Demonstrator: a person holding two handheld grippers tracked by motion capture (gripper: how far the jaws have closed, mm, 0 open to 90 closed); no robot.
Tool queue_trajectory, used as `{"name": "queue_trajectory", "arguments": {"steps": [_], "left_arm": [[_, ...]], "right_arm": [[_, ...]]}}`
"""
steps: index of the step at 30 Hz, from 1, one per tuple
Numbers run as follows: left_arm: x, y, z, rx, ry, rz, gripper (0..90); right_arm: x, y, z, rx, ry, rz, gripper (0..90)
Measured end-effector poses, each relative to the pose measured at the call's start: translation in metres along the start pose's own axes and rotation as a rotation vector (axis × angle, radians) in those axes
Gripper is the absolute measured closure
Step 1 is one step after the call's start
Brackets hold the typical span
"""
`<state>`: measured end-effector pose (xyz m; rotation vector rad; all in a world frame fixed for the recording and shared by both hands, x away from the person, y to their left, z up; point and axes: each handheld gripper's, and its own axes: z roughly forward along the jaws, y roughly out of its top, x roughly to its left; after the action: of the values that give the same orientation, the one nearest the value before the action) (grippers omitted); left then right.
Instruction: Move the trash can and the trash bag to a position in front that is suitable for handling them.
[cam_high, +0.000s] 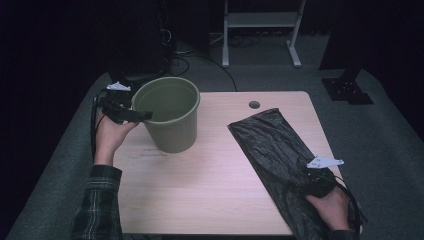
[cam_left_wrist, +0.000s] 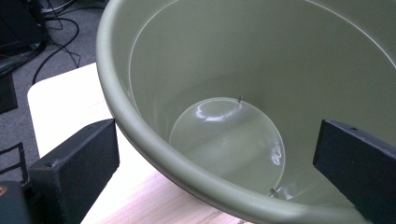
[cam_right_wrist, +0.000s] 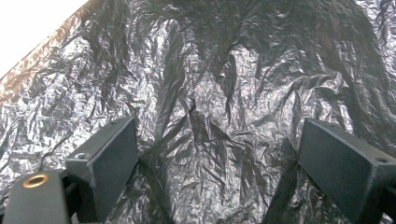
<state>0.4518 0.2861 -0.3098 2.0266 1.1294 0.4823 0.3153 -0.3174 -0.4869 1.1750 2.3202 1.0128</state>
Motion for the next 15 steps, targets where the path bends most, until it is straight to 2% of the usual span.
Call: {"name": "queue_trajectory", "arguments": {"steps": [3,6,9,15], "left_arm": [[0.000,0.000,0.002,0.001,0.000,-0.002,0.0],[0.000,0.000,0.006,0.007,-0.025,-0.016,0.0],[-0.003,0.000,0.007,0.011,-0.021,-0.010,0.0],[-0.015,0.000,0.008,0.021,-0.044,0.014,0.0]], "right_arm": [[0.000,0.000,0.000,0.000,0.000,0.000,11.3],[0.000,0.000,0.000,0.000,0.000,0.000,11.3],[0.000,0.000,0.000,0.001,0.001,0.001,11.3],[0.000,0.000,0.000,0.001,0.001,0.000,11.3]]}}
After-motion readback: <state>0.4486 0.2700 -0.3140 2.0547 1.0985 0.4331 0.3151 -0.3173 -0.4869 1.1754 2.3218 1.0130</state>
